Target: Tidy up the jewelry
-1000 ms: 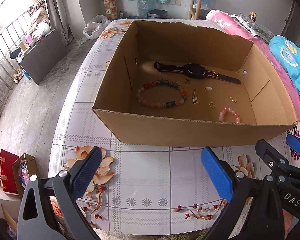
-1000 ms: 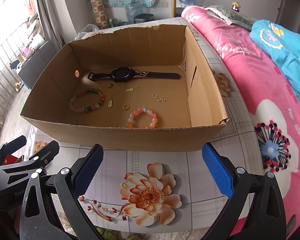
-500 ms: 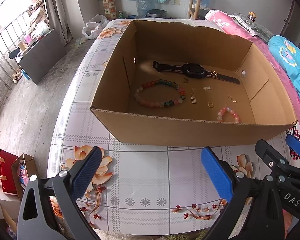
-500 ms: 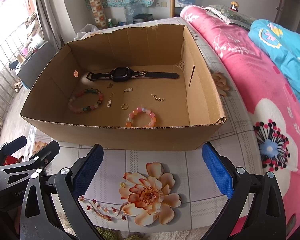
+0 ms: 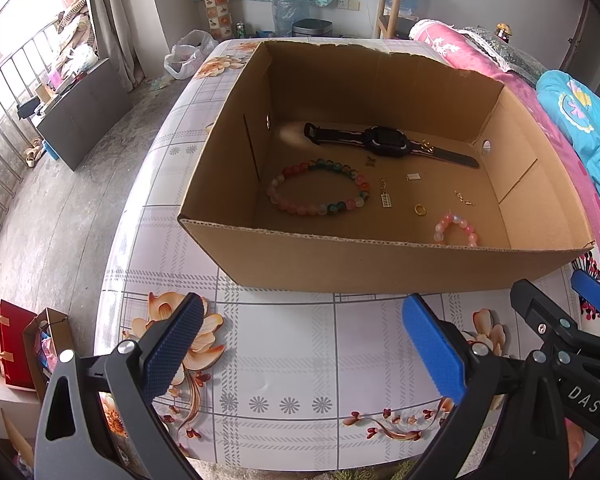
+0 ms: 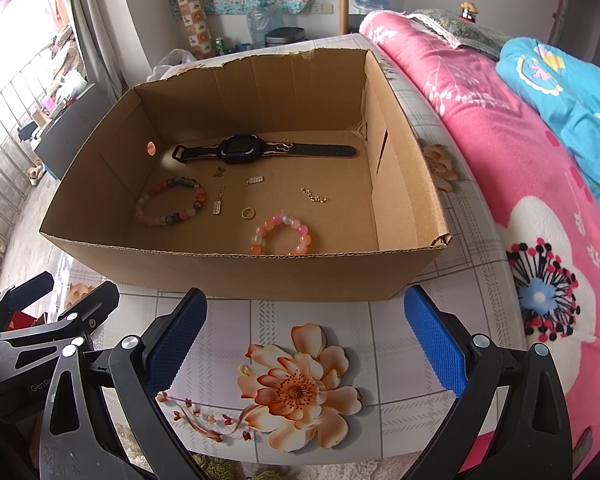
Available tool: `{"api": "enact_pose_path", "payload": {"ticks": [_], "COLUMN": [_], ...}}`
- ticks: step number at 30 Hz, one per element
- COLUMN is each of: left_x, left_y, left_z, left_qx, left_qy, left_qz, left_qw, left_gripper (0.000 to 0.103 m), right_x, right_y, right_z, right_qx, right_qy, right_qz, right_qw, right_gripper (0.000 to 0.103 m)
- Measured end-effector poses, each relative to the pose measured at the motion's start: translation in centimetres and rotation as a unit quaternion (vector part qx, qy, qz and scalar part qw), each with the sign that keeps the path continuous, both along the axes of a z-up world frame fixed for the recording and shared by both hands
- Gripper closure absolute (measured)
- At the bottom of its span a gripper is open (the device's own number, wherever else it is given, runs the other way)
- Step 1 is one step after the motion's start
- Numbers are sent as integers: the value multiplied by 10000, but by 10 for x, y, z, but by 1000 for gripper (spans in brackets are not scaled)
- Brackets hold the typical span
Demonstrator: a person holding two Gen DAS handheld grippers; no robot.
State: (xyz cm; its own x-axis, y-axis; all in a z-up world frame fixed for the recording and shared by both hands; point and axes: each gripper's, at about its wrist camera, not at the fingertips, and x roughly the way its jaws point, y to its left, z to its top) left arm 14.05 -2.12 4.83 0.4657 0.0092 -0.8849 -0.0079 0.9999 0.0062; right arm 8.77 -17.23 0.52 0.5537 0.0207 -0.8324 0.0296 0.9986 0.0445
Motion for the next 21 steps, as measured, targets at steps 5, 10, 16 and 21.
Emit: {"api": "enact_pose_path", "payload": {"ticks": [5,10,16,21], "left_x": [0,0,0,1], "left_y": [0,-1,-2,-3], "left_z": [0,1,1,1], "left_qx": [0,-4,0,-3], "left_qy": [-3,-2,-11,-10], "left_qz": [-4,-10,-14,-14], "left_qw": [10000,10000,10000,10000], "left_gripper": [6,6,6,6], "right_x": [0,0,0,0], "right_y": [0,0,-1,-1], "right_z": [-1,-1,-1,-1], "right_qx": [-1,2,12,8], "right_qy": [-3,-9,-12,-25], "right_qz": [5,-6,-6,-44], "right_qw": [10000,10000,10000,10000], "right_gripper": [8,8,8,8]}}
